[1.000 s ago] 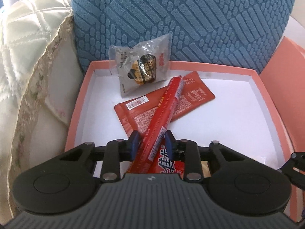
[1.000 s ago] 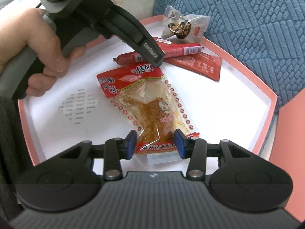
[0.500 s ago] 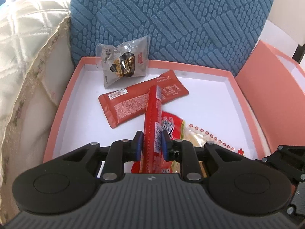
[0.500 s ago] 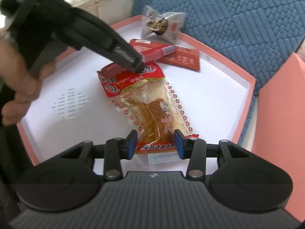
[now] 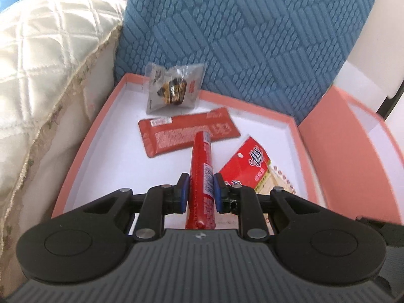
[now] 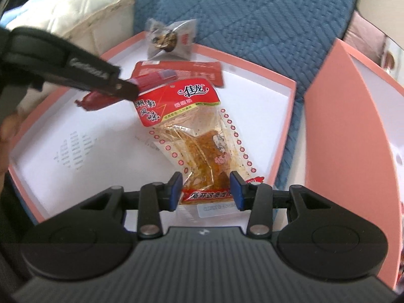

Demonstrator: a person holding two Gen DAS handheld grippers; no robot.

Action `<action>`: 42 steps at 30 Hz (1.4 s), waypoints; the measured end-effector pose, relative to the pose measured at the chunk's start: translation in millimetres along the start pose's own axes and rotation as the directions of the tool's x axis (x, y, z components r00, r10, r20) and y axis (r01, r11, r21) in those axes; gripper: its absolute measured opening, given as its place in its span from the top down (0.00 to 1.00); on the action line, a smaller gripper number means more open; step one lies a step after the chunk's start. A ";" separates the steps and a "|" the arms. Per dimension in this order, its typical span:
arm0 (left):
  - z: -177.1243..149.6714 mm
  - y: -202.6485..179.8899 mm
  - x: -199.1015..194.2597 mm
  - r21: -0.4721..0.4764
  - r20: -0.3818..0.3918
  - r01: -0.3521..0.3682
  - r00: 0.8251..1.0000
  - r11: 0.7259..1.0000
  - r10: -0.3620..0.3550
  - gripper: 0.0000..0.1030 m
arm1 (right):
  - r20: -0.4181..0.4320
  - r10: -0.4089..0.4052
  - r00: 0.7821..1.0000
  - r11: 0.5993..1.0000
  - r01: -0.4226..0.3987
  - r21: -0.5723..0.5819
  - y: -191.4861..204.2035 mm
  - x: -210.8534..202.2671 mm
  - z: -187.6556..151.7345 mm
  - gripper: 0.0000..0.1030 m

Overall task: Organize snacks
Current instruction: 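Lift the sausage stick with left gripper while right lifts the strip packet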

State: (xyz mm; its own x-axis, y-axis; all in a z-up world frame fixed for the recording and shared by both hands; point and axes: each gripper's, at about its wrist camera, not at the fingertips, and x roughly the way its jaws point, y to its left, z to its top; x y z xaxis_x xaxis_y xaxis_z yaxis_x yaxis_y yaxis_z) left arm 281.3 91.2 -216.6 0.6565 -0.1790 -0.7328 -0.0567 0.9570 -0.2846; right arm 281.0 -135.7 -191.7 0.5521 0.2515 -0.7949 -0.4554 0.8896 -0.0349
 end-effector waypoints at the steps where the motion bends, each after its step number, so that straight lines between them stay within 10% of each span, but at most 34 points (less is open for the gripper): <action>1: 0.3 0.6 -2.8 -0.009 0.011 0.001 1.000 1.000 -0.001 0.77 | 0.006 -0.001 1.000 1.000 0.001 0.021 -2.0 -2.1 -0.9 0.58; 42: 52.1 -45.4 -124.3 -0.022 0.212 0.097 0.973 0.995 -0.090 0.77 | 0.231 -0.025 0.973 0.975 -0.027 0.222 -57.3 -131.0 39.4 0.59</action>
State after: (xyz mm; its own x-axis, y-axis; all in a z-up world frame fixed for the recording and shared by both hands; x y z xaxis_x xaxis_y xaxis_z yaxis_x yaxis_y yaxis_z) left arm 241.4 81.9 -80.4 0.8034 -0.2120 -0.5564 -0.0091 0.9300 -0.3675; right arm 262.3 -204.6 -61.7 0.7098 0.3101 -0.6325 -0.3040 0.9448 0.1221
